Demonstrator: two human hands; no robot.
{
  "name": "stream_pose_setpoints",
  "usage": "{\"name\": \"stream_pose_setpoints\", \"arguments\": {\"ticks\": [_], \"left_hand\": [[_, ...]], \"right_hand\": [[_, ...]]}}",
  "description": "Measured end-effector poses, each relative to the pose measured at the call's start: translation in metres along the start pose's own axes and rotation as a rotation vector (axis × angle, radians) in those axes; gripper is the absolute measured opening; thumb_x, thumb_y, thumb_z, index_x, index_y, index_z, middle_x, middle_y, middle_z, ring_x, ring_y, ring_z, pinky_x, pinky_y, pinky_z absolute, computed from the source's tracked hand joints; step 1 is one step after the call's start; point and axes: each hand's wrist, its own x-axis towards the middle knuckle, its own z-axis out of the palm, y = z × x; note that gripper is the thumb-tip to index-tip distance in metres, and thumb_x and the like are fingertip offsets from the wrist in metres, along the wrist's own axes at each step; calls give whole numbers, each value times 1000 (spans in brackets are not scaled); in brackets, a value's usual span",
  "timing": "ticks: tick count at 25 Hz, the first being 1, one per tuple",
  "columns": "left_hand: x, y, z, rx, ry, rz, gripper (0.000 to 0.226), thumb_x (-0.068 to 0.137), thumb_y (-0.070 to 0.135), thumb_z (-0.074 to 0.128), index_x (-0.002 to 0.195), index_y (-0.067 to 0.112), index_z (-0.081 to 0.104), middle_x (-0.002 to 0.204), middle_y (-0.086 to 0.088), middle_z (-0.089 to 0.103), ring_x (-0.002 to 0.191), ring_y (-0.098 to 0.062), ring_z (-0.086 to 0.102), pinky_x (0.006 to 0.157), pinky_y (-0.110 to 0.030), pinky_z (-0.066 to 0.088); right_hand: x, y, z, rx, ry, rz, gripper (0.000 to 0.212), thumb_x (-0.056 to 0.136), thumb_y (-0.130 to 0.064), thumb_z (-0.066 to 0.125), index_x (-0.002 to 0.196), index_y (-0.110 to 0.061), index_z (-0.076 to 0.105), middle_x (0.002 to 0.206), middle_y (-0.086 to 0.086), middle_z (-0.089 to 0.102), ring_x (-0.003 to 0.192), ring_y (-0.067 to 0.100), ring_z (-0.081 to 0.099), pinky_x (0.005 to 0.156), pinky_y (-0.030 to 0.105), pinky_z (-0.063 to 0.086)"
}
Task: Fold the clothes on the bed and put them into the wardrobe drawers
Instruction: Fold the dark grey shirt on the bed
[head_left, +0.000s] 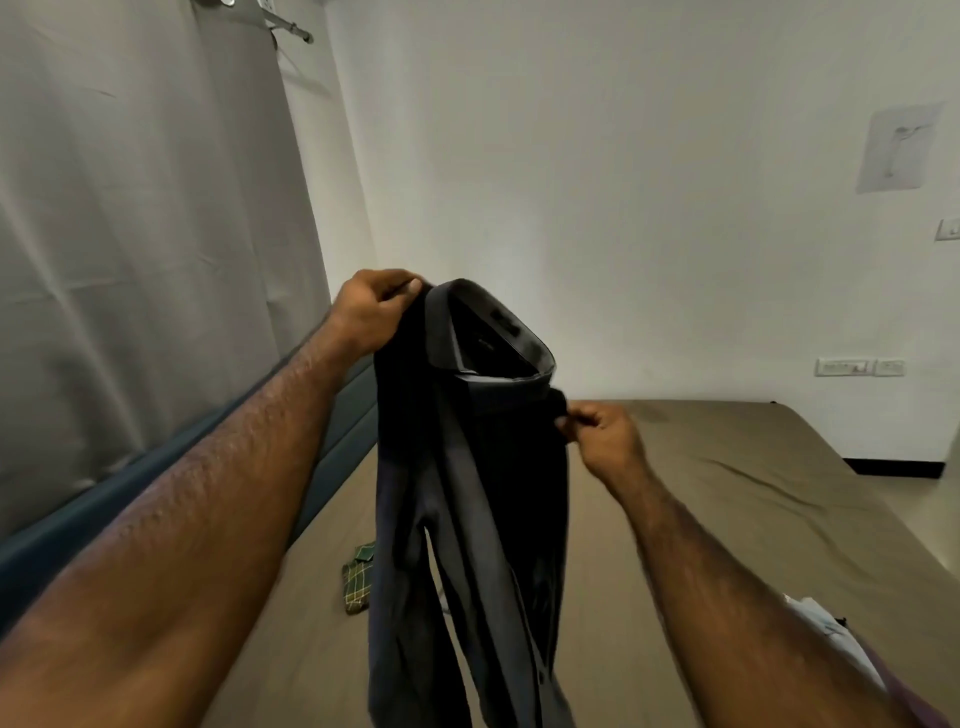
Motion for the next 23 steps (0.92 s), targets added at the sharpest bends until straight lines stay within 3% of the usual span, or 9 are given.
{"name": "stream_pose_setpoints", "arguments": {"ticks": [2,3,5,8,12,15,18,20,23], "left_hand": [[-4,-31,-7,188,100,-80,17,94,39,65,93,47,81,96,11,80,89,-9,74,94,-32,60],[-6,-42,-7,189,115,-105,14,94,37,69,96,40,82,95,10,79,82,-3,71,95,-35,61],[-14,-42,-5,-22,53,-161,10,96,17,75,94,23,82,87,6,77,73,0,68,87,-32,63],[-24,-36,8,-300,-47,-219,19,90,5,77,79,20,73,76,2,72,67,-9,67,64,-23,57],[-21,-46,22,196,38,-84,18,87,18,85,81,16,69,76,-2,71,67,-11,63,66,-28,55],[-9,-31,19,78,35,0,8,89,8,82,90,13,75,75,1,69,64,-7,61,65,-24,54],[-2,-26,18,158,70,-29,10,87,7,81,94,12,77,72,6,65,62,-9,58,58,-16,50],[1,-34,13,158,59,-74,8,85,11,82,89,15,77,73,0,67,63,-12,58,64,-22,51],[-1,-46,2,-176,-73,-105,20,92,4,72,81,21,70,83,-13,69,75,-20,60,72,-33,52]], "right_hand": [[16,-17,-26,-38,139,-32,10,91,-9,77,90,-17,83,75,-8,76,71,9,67,78,26,52],[24,-31,-39,-112,192,-62,7,92,-13,75,92,-14,82,79,-4,76,74,13,67,79,26,51],[35,-61,-62,-150,220,-54,14,96,-16,69,83,-13,74,76,1,70,73,18,61,75,29,46],[36,-75,-95,-27,110,38,22,91,-21,78,72,-14,70,70,2,67,66,18,58,69,32,47],[22,-88,-117,-464,98,-95,16,82,-27,88,76,-20,75,73,-6,70,69,10,62,67,24,47],[31,-113,-126,-323,267,-191,14,89,-24,81,79,-21,71,74,-10,67,67,9,60,67,23,48],[34,-116,-135,-132,255,-20,16,94,-13,74,78,-18,73,73,-4,68,67,13,61,69,28,51],[31,-120,-143,16,224,59,18,97,-5,68,81,-12,73,71,3,69,63,18,63,67,32,56],[29,-125,-151,114,205,1,20,105,-6,56,88,-8,66,70,7,65,60,23,67,63,33,61]]}}
